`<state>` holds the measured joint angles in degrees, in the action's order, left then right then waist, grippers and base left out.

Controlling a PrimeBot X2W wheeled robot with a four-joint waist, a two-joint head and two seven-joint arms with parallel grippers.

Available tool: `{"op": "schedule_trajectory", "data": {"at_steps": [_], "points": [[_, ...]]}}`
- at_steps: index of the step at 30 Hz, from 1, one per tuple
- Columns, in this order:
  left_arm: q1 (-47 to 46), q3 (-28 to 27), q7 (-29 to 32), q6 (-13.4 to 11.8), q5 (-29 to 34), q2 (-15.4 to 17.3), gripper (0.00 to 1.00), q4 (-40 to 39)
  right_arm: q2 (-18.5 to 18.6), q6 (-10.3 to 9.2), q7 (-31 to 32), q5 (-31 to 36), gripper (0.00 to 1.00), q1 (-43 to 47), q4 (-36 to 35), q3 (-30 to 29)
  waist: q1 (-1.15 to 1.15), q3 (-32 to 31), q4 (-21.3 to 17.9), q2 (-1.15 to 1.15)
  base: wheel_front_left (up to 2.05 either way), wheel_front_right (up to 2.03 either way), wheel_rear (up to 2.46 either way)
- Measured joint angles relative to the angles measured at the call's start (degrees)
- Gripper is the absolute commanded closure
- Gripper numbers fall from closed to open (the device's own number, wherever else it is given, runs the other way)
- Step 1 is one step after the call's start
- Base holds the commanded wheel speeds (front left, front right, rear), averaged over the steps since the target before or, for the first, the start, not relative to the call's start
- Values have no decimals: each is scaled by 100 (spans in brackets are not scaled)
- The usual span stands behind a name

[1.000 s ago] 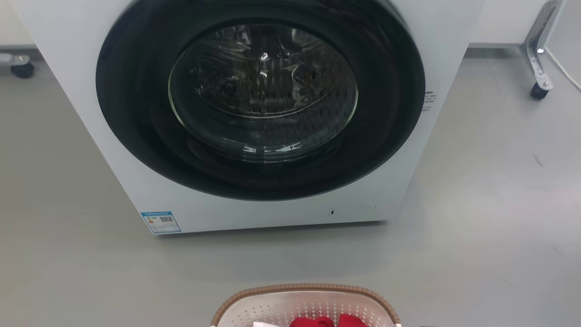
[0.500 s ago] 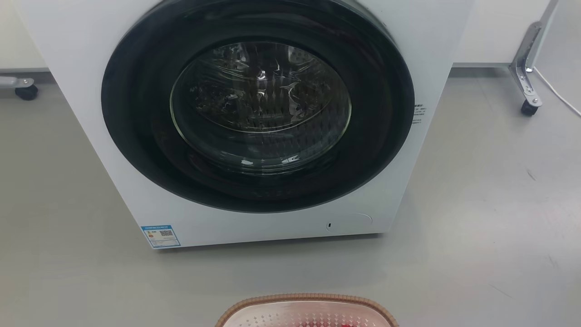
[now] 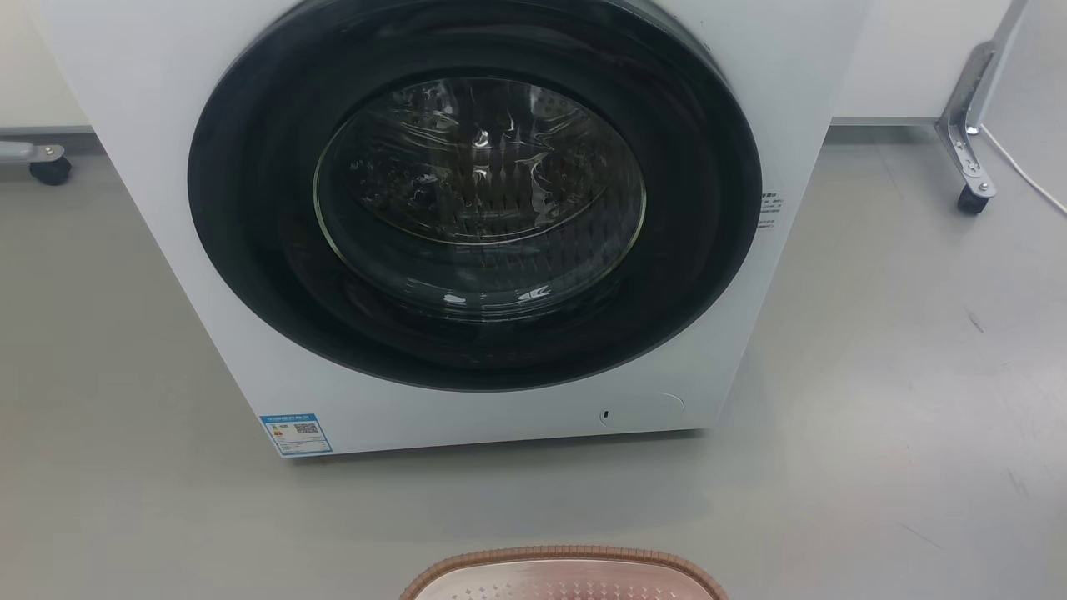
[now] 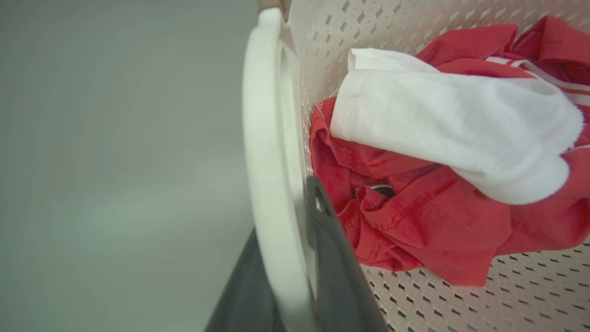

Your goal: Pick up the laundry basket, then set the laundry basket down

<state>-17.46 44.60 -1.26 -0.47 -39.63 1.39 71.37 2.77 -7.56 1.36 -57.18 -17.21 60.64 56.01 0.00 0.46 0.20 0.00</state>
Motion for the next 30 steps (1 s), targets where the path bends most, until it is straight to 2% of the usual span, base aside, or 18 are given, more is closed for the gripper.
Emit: {"op": "schedule_trajectory", "data": {"at_steps": [30], "points": [[-7, 49, 9, -12, -27, 9, 100, -18, -2, 0, -94, -342, 100, -221, 137, 388, 0, 87, 0, 0, 0, 0, 0]]}}
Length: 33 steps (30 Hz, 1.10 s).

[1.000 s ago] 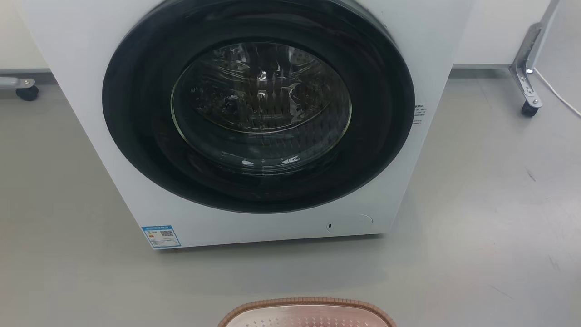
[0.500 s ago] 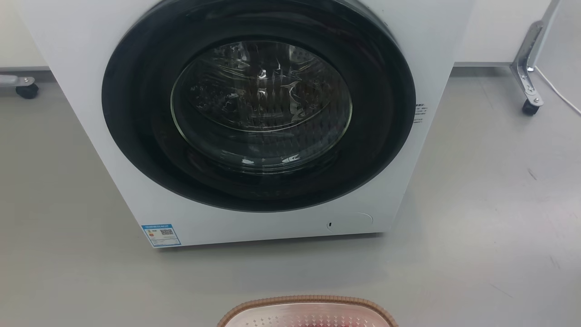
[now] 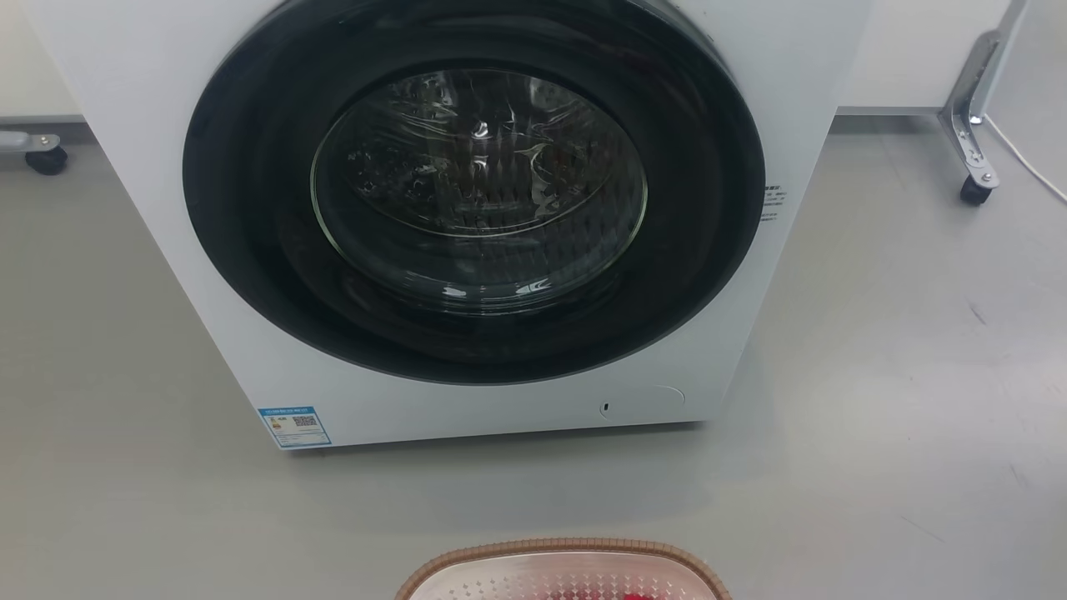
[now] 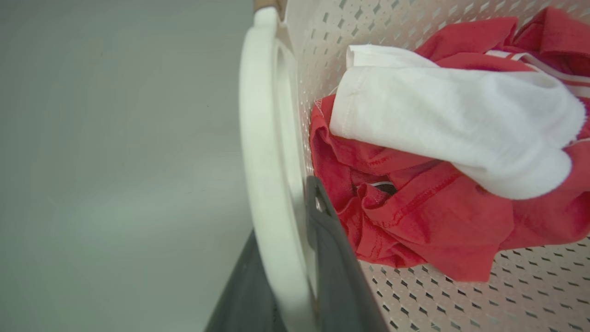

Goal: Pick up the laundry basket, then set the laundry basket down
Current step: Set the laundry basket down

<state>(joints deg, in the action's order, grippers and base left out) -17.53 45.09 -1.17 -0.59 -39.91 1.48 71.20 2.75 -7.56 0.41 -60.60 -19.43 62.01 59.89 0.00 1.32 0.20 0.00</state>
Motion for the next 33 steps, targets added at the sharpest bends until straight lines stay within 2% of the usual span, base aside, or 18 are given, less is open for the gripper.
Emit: {"op": "schedule_trajectory", "data": {"at_steps": [6, 14, 33], "points": [[-119, 2, -2, -16, -33, 5, 100, -1, 0, 0, -52, -33, 100, -99, 0, 53, 0, 144, -3, 0, 0, 0, 0], [-658, -11, -45, -51, -32, 44, 100, -42, 10, 0, -153, -68, 100, -675, 11, 4, 0, 510, -4, 0, 0, 0, 0], [-2132, -98, -154, -156, 24, 172, 100, -240, 60, 0, -454, -37, 100, -2287, 77, -134, 2, 1908, 149, -1, 0, 0, 0]]}}
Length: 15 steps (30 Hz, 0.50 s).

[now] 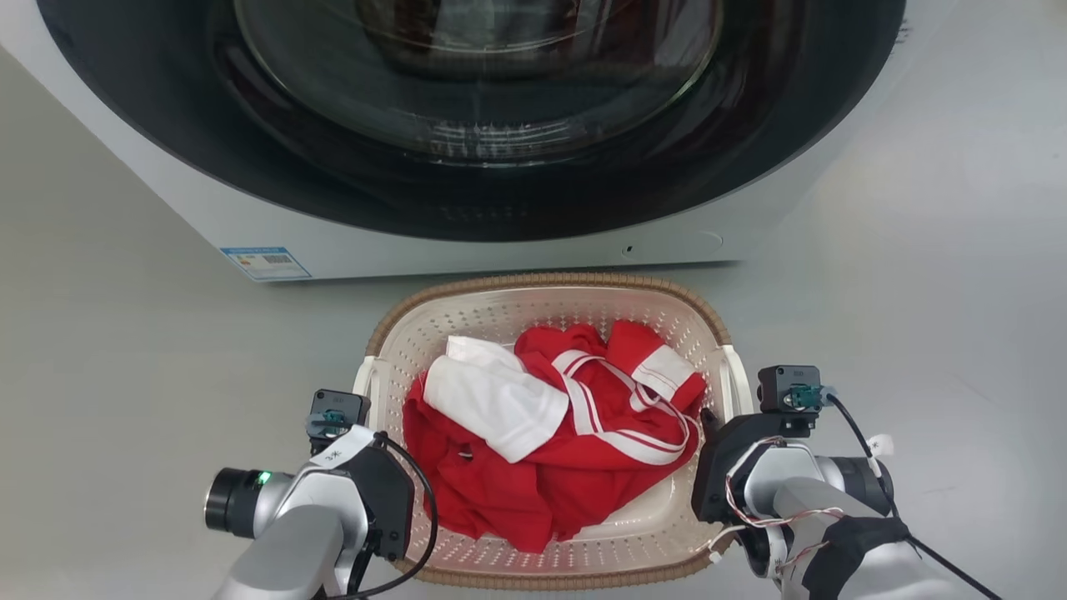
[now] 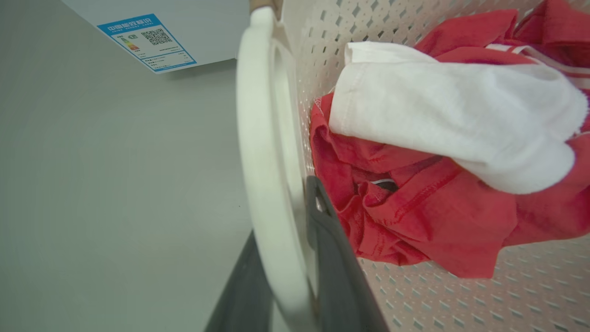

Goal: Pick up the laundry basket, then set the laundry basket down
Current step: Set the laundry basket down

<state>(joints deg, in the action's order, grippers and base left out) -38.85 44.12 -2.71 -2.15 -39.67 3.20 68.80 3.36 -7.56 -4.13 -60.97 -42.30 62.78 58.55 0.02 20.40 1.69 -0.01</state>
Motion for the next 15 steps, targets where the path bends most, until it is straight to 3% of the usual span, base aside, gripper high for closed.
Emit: {"op": "schedule_trajectory", "data": {"at_steps": [15], "points": [[-739, 23, -51, -40, 68, -29, 100, -46, 3, 0, -209, 110, 100, -794, 357, -62, 0, 1273, 118, 0, 0, 0, 0]]}}
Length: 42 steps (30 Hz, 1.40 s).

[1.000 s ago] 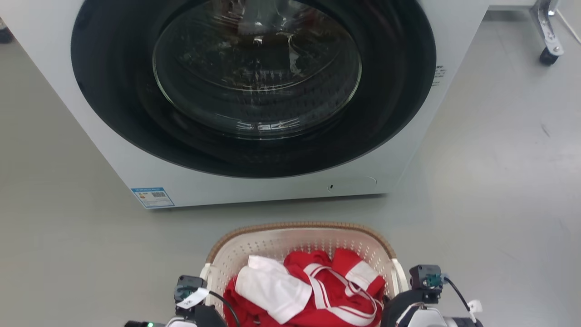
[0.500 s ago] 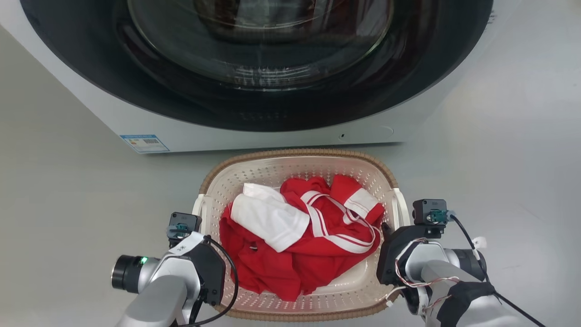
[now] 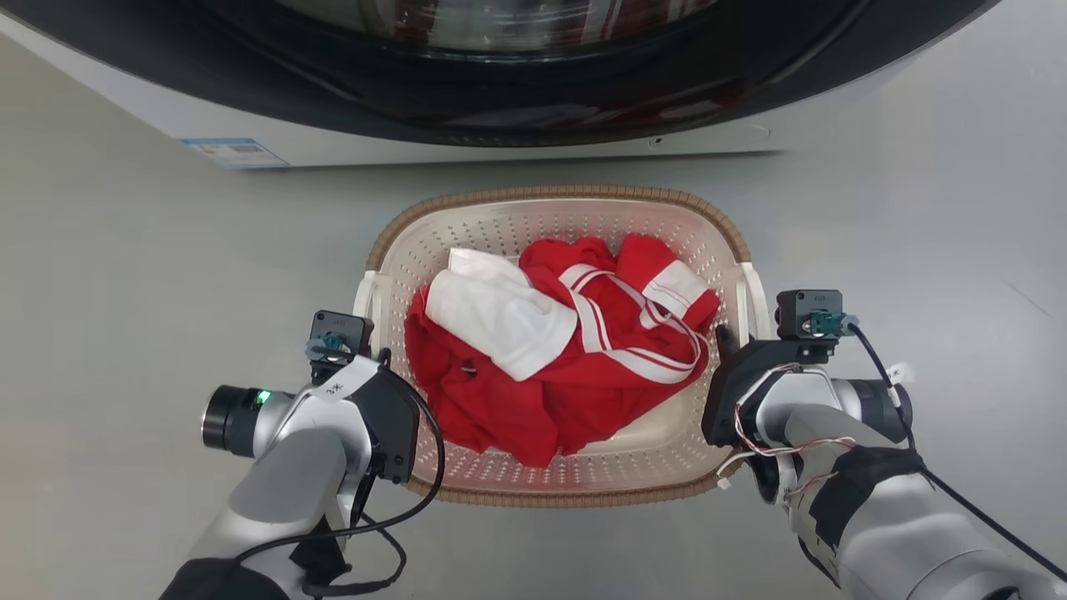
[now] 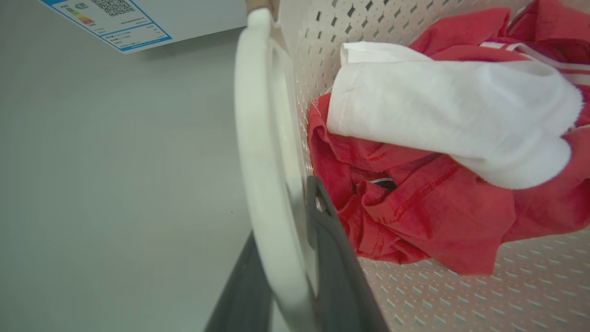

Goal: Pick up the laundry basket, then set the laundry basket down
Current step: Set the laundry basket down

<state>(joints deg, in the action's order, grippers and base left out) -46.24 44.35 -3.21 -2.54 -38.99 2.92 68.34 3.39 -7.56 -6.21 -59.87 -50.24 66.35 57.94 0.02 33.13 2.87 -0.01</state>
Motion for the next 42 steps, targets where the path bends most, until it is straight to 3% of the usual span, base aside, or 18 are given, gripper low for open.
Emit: {"op": "schedule_trajectory", "data": {"at_steps": [19, 34, 35, 37, 38, 40, 42], "points": [[-874, -23, -237, -55, 65, -69, 100, -38, 29, 1, -354, 253, 100, -1017, 413, -52, -1, 1480, 275, 0, 0, 0, 0], [-1109, 16, -458, -54, 135, -84, 100, 129, 26, 1, -553, 288, 100, -1123, 465, -51, -2, 1641, 403, 1, 0, 0, 0], [-1111, 16, -480, -54, 135, -85, 100, 137, 25, 1, -555, 292, 98, -1123, 468, -49, -2, 1634, 403, 1, 0, 0, 0], [-1112, 20, -504, -54, 137, -92, 100, 156, 24, 1, -567, 300, 82, -1121, 485, -42, -3, 1615, 405, 1, 0, 0, 0], [-1112, 23, -510, -54, 140, -101, 94, 167, 24, 1, -582, 301, 79, -1118, 491, -41, -2, 1600, 408, 1, 0, 0, 0], [-1114, 33, -542, -55, 165, -102, 65, 182, 25, 1, -598, 311, 67, -1118, 494, -21, -2, 1568, 413, 1, 0, 0, 0], [-1113, 38, -546, -59, 190, -93, 64, 220, 32, 1, -603, 341, 53, -1119, 493, -5, -3, 1548, 418, 2, 0, 0, 0]]}}
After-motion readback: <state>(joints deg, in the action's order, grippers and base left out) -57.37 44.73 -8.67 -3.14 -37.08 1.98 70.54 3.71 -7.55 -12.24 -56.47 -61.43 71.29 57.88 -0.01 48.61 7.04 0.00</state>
